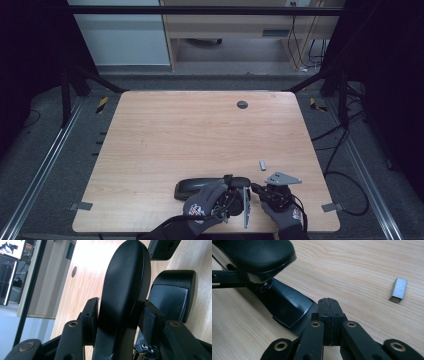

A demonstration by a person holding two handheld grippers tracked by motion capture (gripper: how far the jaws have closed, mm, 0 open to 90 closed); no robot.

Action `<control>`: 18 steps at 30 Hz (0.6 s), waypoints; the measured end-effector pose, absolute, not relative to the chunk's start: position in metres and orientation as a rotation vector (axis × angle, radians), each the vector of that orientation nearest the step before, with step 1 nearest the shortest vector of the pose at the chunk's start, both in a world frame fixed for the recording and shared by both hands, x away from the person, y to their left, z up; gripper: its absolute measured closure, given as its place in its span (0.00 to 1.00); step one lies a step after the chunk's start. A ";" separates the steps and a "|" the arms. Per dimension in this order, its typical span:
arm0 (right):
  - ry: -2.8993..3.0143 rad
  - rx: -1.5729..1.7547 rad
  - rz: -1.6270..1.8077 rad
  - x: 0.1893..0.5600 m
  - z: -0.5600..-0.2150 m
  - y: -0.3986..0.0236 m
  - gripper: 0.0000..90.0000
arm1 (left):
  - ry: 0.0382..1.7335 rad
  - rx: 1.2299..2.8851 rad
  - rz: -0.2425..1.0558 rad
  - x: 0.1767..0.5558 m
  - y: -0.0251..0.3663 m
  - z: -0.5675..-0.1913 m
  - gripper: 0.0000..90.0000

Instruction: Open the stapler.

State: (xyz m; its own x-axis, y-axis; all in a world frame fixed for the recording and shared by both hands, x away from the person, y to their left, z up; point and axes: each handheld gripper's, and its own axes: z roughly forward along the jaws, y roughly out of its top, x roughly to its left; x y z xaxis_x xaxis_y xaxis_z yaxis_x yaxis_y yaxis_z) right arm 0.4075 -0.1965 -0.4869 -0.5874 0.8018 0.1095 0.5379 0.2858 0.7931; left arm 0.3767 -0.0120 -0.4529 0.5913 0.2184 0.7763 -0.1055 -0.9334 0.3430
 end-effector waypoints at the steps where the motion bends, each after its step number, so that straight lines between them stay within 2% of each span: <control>1: 2.254 1.225 1.200 0.407 -0.487 -0.195 1.00 | 0.091 2.468 1.279 0.377 -0.012 -0.453 0.60; 18: 2.326 1.195 1.206 0.407 -0.493 -0.181 1.00 | 0.093 2.465 1.279 0.377 -0.013 -0.453 0.60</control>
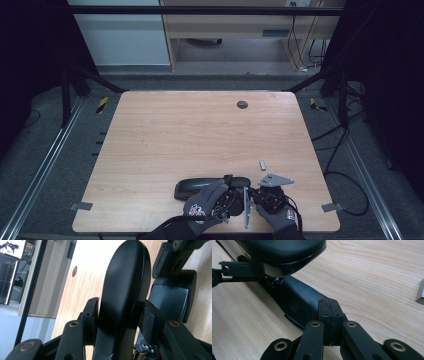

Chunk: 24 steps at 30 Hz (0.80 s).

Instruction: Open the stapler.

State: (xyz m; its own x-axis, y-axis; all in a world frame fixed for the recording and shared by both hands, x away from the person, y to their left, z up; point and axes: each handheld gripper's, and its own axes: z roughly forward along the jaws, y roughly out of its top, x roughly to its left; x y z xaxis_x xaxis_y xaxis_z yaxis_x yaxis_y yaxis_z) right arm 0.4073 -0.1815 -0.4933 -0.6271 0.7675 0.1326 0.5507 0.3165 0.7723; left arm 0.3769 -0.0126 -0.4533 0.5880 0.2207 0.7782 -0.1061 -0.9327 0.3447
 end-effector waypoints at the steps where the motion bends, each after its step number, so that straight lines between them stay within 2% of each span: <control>1: 2.331 1.198 1.204 0.407 -0.493 -0.181 1.00 | 0.093 2.465 1.279 0.377 -0.013 -0.453 0.60; 24: 2.362 1.186 1.235 0.409 -0.496 -0.176 1.00 | 0.094 2.471 1.276 0.376 -0.012 -0.453 0.61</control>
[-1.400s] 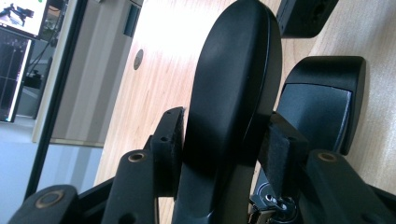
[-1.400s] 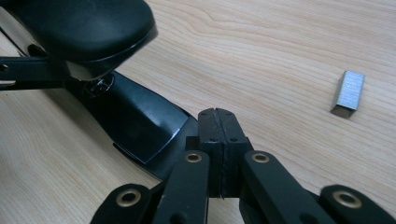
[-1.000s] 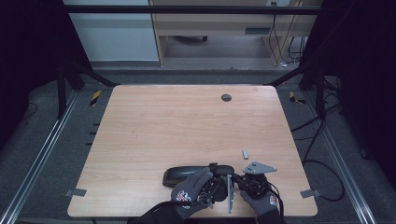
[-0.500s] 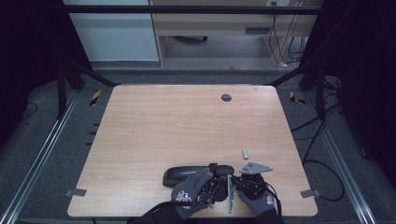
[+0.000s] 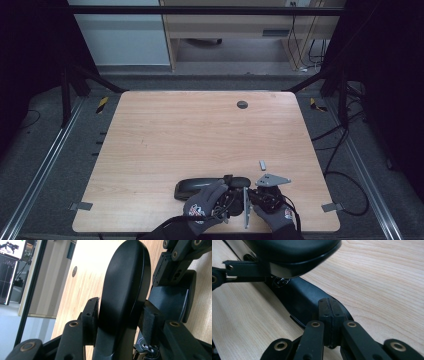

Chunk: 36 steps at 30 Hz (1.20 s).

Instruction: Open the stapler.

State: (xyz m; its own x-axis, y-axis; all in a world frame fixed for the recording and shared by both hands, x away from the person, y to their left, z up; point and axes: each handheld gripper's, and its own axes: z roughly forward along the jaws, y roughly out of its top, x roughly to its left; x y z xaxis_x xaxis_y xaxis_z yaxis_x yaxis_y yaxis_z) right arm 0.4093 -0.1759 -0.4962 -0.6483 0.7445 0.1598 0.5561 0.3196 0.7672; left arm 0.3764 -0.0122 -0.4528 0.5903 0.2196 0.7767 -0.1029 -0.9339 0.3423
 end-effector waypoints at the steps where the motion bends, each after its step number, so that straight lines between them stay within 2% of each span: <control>1: 2.362 1.176 1.234 0.410 -0.497 -0.176 1.00 | 0.095 2.471 1.276 0.376 -0.012 -0.453 0.61; 22: 2.355 1.213 1.253 0.410 -0.497 -0.176 1.00 | 0.108 2.425 1.267 0.377 -0.006 -0.443 0.61; 36: 2.352 1.223 1.241 0.410 -0.496 -0.175 1.00 | 0.182 2.370 1.238 0.376 0.006 -0.428 0.62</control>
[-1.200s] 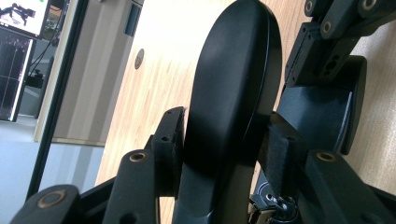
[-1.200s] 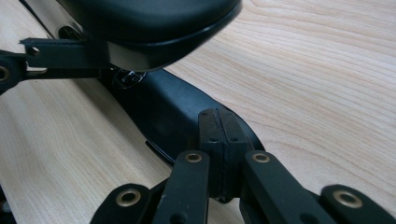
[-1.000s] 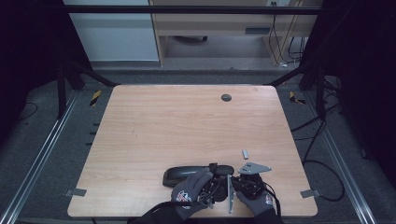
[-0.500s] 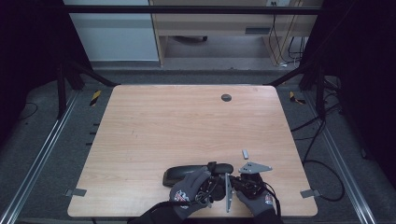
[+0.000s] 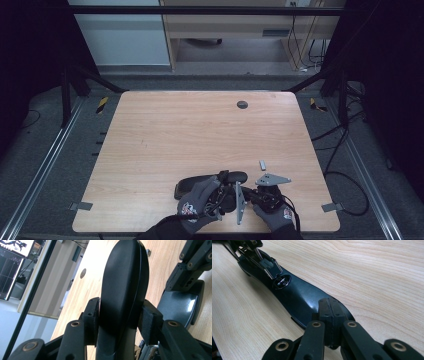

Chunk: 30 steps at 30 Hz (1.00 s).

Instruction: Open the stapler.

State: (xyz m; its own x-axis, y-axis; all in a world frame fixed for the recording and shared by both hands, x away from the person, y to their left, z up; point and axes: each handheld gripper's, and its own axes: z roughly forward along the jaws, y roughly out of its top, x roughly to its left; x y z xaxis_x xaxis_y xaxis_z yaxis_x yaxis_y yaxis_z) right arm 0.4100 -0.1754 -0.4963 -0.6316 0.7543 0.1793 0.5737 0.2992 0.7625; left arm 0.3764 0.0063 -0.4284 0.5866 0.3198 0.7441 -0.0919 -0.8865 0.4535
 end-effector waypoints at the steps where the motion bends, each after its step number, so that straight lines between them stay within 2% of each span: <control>1: 2.351 1.223 1.241 0.410 -0.496 -0.175 1.00 | 0.195 2.362 1.230 0.376 0.007 -0.428 0.62; 30: 2.350 1.244 1.226 0.410 -0.495 -0.174 1.00 | 0.287 2.281 1.192 0.375 0.032 -0.402 0.64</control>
